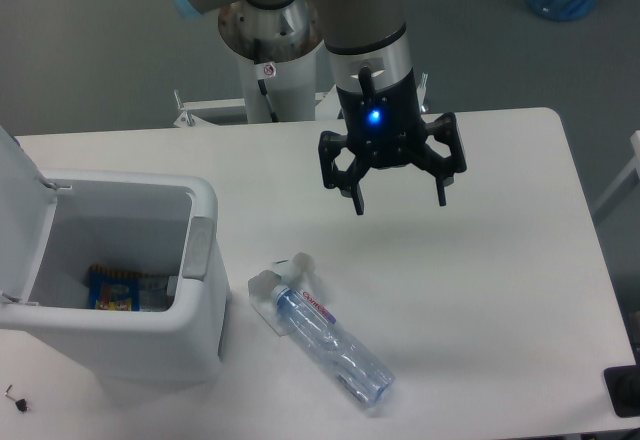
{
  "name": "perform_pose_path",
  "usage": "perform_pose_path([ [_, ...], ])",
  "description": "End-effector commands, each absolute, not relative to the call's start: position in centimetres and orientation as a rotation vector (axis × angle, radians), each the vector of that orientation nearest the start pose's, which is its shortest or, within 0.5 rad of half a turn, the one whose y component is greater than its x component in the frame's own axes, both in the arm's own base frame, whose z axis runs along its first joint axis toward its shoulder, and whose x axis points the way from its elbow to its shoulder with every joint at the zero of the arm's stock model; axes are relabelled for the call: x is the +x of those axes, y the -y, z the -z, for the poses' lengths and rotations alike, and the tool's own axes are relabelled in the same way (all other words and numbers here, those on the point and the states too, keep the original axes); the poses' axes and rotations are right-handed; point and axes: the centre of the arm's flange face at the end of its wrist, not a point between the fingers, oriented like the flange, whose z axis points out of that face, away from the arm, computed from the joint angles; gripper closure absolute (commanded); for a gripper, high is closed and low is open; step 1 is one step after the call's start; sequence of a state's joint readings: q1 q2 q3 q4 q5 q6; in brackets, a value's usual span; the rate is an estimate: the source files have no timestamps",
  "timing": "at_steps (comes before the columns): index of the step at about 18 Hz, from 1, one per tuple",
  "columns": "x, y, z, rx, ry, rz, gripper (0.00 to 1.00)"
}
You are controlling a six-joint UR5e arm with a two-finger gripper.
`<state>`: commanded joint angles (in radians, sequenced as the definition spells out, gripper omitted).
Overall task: Place the trash in the trash can
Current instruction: 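Move the open gripper down toward the white tissue beside the bottle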
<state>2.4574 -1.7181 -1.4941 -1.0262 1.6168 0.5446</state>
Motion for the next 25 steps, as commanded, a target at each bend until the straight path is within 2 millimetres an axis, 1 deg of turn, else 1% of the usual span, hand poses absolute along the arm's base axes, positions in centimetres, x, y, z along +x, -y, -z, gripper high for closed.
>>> perform_pose_path([
  [6,-37.3,-47.2,-50.9,-2.727,0.500,-0.478,0.00],
  [8,-37.4,-47.3,-50.5,-2.735,0.500,-0.474,0.00],
  [9,-37.4,-47.2,-49.7,-2.745,0.499,-0.466,0.00],
  [12,-36.8,-46.8,-47.0,-2.766,0.509,-0.444,0.00],
  [15,-35.8,-46.0,-43.1,-2.798,0.575,-0.399,0.00],
  [19,-34.7,-45.4,-38.7,-2.846,0.666,-0.305,0.00],
  [20,-34.6,-45.5,-37.8,-2.853,0.693,-0.288,0.00],
  [22,-34.4,-46.6,-35.6,-2.868,0.753,-0.244,0.00],
  [25,-34.8,-47.6,-32.3,-2.883,0.860,-0.187,0.00],
])
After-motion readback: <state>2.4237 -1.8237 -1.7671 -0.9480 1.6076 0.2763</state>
